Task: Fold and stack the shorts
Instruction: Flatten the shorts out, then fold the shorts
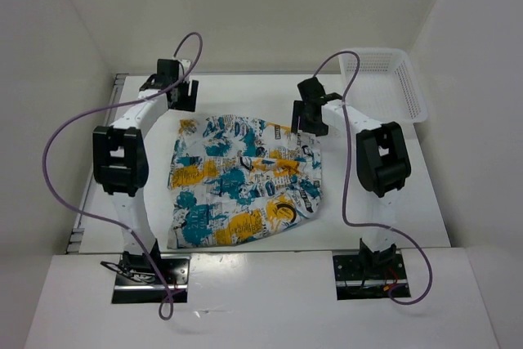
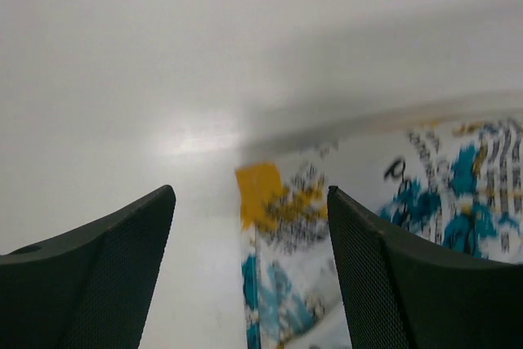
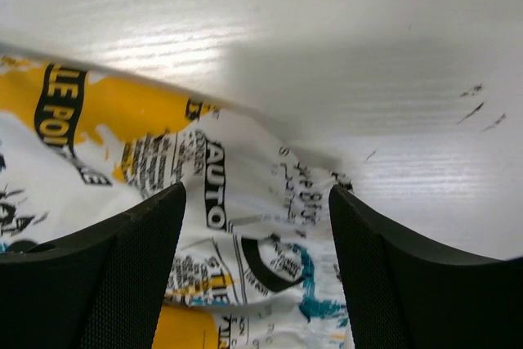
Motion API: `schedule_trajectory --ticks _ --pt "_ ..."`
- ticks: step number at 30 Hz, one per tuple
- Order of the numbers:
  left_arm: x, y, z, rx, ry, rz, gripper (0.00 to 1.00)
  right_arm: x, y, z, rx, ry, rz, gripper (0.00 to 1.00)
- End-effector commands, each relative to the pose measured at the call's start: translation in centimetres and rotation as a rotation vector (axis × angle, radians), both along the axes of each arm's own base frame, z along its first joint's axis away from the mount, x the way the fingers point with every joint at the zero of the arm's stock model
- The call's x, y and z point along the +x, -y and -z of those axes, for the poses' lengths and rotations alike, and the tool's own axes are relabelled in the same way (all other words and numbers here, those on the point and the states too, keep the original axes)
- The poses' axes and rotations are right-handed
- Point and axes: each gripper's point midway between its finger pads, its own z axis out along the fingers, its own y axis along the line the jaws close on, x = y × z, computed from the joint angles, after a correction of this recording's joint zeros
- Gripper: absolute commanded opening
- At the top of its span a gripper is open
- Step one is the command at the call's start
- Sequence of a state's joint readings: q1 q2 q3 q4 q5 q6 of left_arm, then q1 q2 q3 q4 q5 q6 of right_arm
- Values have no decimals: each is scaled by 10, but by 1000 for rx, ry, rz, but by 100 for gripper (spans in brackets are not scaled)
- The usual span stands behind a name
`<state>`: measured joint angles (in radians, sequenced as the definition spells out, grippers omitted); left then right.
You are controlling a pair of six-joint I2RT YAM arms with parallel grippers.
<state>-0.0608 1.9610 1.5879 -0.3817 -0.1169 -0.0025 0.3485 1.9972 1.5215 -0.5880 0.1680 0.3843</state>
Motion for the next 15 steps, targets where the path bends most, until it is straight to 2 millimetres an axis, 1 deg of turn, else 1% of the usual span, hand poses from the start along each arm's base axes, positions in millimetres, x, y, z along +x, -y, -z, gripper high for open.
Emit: schedule_trajectory --ticks 1,2,3,4,5,6,7,8,9,10,11,12,13,14,15 --pt "23 6 18 -67 -46 43 82 31 1 -9 33 84 40 76" --pt "26 8 23 -74 -51 49 82 34 3 -3 39 78 44 76" --pt "25 10 35 -85 -76 58 82 30 1 5 45 57 37 76" --pt "22 12 37 -94 -89 66 82 31 5 9 55 45 53 76" --pt "20 14 44 -101 -111 71 82 32 10 15 63 31 71 76" --pt "17 19 45 -101 -120 79 82 33 4 14 90 33 56 77" --pt "12 19 57 -101 -148 78 82 35 6 16 107 39 57 77" --pt "5 18 66 -100 -174 76 82 33 4 22 114 28 52 77" --pt "1 15 75 -88 -196 66 82 33 2 22 128 24 54 77" --pt "1 11 78 -69 -193 51 82 34 2 27 127 23 54 77" --pt "-1 11 89 -68 -215 50 82 32 2 28 125 14 55 77" --pt "-4 9 93 -58 -226 42 82 30 1 35 128 -3 51 77" --pt "1 13 95 -57 -211 52 81 26 2 41 120 -28 52 77" --pt "-1 12 99 -50 -215 46 79 24 3 42 117 -37 53 77" --pt "0 12 101 -50 -206 47 75 18 3 47 119 -55 50 72"
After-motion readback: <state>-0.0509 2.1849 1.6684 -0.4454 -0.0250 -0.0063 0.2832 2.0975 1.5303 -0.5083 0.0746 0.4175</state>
